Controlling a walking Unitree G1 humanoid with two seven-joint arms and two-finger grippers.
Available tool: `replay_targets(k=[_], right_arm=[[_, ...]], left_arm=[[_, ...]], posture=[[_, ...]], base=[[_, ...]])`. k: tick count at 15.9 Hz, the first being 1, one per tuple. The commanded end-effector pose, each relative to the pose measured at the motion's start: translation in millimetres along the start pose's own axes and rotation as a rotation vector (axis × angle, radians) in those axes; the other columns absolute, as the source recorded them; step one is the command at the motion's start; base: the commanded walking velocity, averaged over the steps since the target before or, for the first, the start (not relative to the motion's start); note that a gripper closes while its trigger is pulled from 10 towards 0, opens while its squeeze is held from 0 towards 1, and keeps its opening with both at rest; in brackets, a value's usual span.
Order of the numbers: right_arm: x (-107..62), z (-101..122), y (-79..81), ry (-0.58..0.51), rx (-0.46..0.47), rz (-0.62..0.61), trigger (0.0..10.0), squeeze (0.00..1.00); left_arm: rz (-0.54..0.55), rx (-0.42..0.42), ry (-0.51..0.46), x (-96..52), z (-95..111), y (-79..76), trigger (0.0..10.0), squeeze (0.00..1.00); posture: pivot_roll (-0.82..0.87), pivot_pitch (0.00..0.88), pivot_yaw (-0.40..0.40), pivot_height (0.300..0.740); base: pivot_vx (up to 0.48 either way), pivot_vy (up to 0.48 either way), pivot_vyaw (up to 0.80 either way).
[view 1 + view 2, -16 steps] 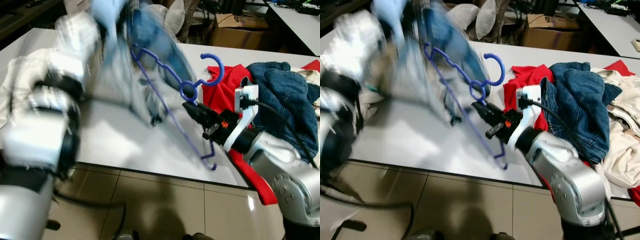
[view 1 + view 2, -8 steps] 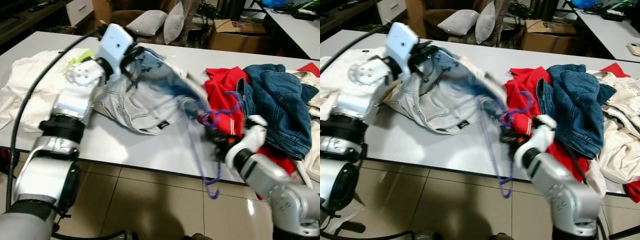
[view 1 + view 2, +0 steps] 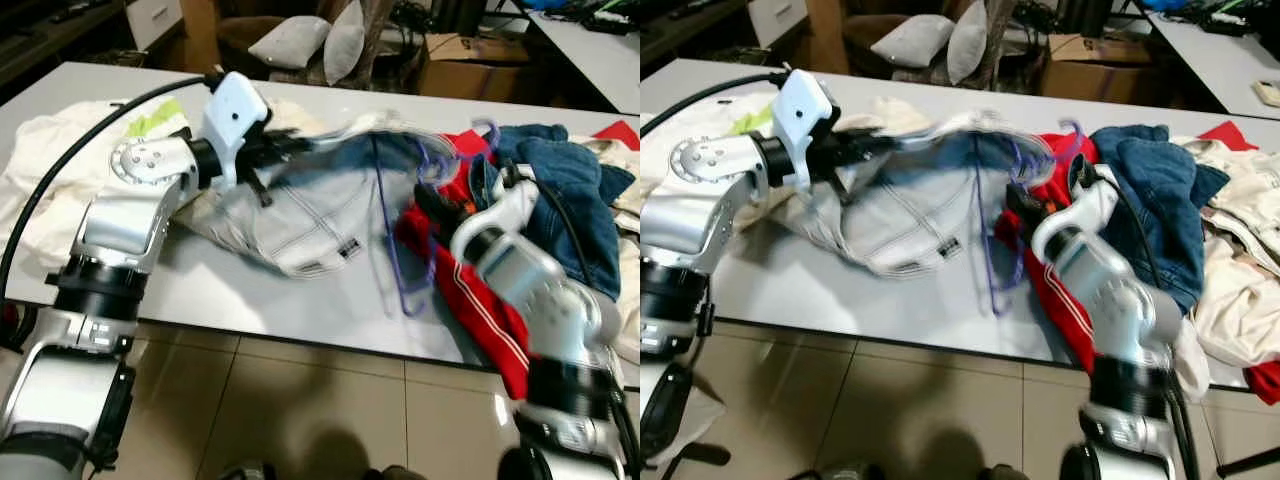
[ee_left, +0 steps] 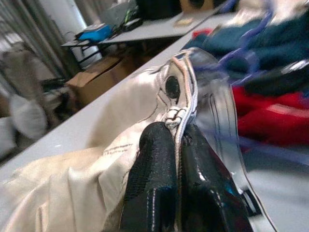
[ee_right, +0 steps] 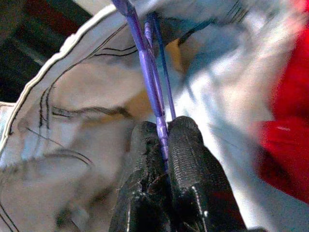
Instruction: Hang hanger
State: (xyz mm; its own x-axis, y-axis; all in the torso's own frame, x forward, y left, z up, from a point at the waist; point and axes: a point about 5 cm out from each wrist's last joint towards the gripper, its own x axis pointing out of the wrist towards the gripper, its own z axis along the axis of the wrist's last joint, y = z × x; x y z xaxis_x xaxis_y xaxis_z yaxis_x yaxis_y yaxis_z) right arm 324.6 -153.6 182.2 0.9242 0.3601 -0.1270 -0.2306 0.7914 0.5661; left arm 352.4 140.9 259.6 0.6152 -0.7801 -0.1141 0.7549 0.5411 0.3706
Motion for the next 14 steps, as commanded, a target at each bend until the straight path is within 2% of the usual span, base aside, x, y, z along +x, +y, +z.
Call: replay_targets(k=[1, 2, 4, 6, 7, 9, 10, 13, 14], right_arm=[[6.9, -1.8, 3.8, -0.013, 0.062, 0.049, 10.0, 0.0], [8.4, -3.3, 4.3, -0.01, 0.078, 0.054, 10.0, 0.0], [21.7, -9.9, 8.7, -0.037, 0.277, 0.121, 10.0, 0.0], [33.5, -12.2, 10.7, -0.061, 0.318, 0.107, 10.0, 0.0], [37.6, -12.0, 11.6, -0.079, 0.324, 0.091, 10.0, 0.0], [52.6, -10.6, 11.6, -0.204, 0.42, -0.018, 10.0, 0.0], [57.6, -12.3, 12.2, -0.245, 0.436, -0.054, 10.0, 0.0], [66.9, -26.4, 19.1, -0.267, 0.412, -0.16, 10.0, 0.0], [67.5, -34.3, 21.4, -0.267, 0.418, -0.214, 10.0, 0.0]], left_arm=[[0.011, -0.058, -0.076, 0.7, 13.0, -1.7, 0.0, 0.0], [0.025, -0.075, -0.085, 1.3, 13.8, -0.8, 0.0, 0.0], [0.105, -0.311, -0.251, 9.2, 35.0, 6.6, 0.0, 0.0], [0.095, -0.413, -0.326, 17.4, 50.5, 6.0, 0.0, 0.0], [0.092, -0.437, -0.334, 22.0, 54.5, 5.6, 0.0, 0.0], [0.009, -0.437, -0.275, 43.7, 60.0, -9.0, 0.0, 0.0], [-0.003, -0.434, -0.239, 46.7, 57.0, -12.5, 0.0, 0.0], [0.023, -0.403, -0.136, 45.3, 42.2, -16.2, 0.0, 0.0], [0.043, -0.428, -0.127, 44.5, 38.4, -17.9, 0.0, 0.0]], posture=[[-0.07, 0.0, -0.015, 0.74], [-0.07, 0.0, -0.015, 0.74], [-0.06, 0.0, -0.013, 0.74], [-0.04, 0.0, -0.01, 0.74], [-0.03, 0.0, -0.007, 0.74], [-0.01, 0.0, 0.033, 0.74], [0.0, 0.0, 0.05, 0.74], [0.03, 0.0, 0.073, 0.74], [0.03, 0.0, 0.071, 0.74]], base=[[0.0, 0.0, 0.0], [0.0, 0.0, 0.0], [0.0, 0.0, 0.0], [0.0, 0.0, 0.0], [0.0, 0.0, 0.0], [0.0, 0.0, 0.0], [0.0, 0.0, 0.0], [0.0, 0.0, 0.0], [0.0, 0.0, 0.0]])
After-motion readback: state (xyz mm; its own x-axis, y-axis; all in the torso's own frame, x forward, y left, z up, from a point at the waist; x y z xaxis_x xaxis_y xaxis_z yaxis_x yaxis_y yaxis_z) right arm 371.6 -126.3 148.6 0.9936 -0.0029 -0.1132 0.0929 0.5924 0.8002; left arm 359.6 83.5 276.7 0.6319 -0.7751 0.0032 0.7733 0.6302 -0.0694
